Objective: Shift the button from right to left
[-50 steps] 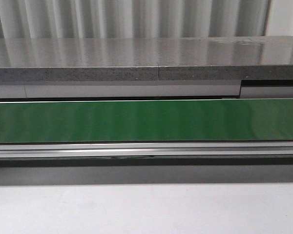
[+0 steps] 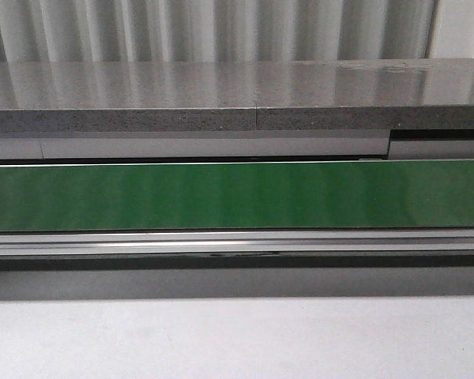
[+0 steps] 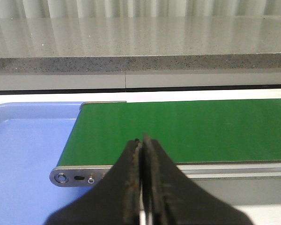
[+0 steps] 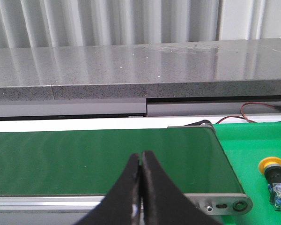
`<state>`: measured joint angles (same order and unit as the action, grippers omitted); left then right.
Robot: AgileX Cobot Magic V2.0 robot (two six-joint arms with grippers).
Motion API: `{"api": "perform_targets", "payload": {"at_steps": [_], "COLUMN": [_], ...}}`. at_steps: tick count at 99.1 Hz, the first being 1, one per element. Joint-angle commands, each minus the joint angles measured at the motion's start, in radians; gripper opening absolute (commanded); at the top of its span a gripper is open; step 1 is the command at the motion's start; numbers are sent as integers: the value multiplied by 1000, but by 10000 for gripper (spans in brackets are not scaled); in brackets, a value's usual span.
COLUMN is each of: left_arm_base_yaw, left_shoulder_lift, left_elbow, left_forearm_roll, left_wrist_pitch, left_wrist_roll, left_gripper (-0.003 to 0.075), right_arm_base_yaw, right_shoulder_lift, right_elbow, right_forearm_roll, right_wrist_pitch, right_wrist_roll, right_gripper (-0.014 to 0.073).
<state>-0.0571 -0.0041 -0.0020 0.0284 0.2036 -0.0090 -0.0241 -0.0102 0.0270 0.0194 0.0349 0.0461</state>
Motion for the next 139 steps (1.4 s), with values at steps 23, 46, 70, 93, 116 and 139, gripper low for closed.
{"api": "perform_targets", "payload": {"at_steps": [23,46,70,93,116,139], "left_arm_base_yaw": [1,1,1,1,1,1], "left_shoulder_lift": [-35,-35,-35,-35,-35,-35], "left_elbow": [26,26,26,26,26,26], "left_forearm_roll": [-7,-7,-7,-7,-7,-7], "left_wrist_pitch": [-81,-81,-81,-81,-81,-81], "left_wrist_roll": [-6,-6,-6,-6,-6,-6], "left_gripper": [-20,-20,-20,-20,-20,-20], "right_arm_base_yaw": [-7,-7,-7,-7,-7,-7], "right_shoulder_lift": [-15,-15,64,259,462,686], "right_elbow": [-17,-49,-289,-519,-618,-722], "right_forearm_roll": [-1,-1,-44,-49,-10,-7], "right_wrist_pitch": [-76,-35,306,526,532,645], "right_wrist_roll": [-5,-5,-5,-5,-1,-2], "right_gripper": [-67,-67,-67,-67,-67,-63]}}
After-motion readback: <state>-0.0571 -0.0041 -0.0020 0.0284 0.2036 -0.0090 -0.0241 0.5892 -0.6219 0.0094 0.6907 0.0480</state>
